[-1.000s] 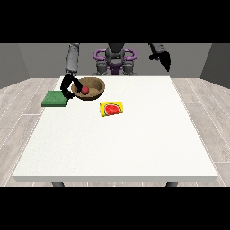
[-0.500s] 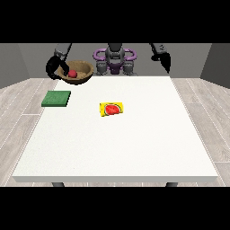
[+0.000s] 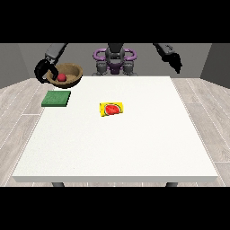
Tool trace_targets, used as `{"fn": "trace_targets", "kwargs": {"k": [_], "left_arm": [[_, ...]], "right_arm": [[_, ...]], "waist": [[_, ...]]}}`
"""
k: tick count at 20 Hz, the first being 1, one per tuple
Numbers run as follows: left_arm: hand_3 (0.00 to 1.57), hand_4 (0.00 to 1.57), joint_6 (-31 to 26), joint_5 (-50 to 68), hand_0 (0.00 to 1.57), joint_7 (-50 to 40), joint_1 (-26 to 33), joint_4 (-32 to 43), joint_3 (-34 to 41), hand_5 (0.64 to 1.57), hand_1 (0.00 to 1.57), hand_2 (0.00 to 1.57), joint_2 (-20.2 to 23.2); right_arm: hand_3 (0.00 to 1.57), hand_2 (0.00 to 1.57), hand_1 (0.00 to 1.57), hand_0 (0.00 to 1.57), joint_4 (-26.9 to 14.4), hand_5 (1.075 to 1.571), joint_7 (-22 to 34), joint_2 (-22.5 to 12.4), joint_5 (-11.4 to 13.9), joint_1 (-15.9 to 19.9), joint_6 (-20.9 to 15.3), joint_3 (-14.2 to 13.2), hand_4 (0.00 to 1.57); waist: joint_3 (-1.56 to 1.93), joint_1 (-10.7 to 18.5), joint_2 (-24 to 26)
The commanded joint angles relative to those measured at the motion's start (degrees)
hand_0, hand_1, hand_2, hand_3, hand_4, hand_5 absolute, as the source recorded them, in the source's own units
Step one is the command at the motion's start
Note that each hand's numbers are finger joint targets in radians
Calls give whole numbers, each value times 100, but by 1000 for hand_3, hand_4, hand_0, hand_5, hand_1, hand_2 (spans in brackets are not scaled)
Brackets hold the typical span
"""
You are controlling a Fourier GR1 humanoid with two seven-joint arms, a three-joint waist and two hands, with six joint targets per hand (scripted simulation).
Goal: Pick the cup and pour the ball into the bowl, then pick the bowl and place it on the pad
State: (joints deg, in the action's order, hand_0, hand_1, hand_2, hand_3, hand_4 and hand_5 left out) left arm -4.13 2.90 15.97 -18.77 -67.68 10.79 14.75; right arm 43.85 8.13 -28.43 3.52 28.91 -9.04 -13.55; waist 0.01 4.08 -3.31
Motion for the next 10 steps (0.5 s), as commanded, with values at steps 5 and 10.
{"fn": "trace_targets", "kwargs": {"k": [5, 10], "left_arm": [[0, 1289, -1375, 1208, 0, 421, -150, 406, 1526, 1571, 0, 0, 1715], [0, 1226, -1830, 1468, 0, 612, -165, 955, 1861, 1566, 0, 0, 2116]], "right_arm": [[0, 1571, 1571, 1571, -208, 1570, -1010, -577, -374, -305, 268, -651, 869], [0, 1571, 1571, 1571, -343, 1567, -1087, -472, -494, 23, 120, -810, 793]], "waist": [[0, 220, -717], [2, 288, -964]]}}
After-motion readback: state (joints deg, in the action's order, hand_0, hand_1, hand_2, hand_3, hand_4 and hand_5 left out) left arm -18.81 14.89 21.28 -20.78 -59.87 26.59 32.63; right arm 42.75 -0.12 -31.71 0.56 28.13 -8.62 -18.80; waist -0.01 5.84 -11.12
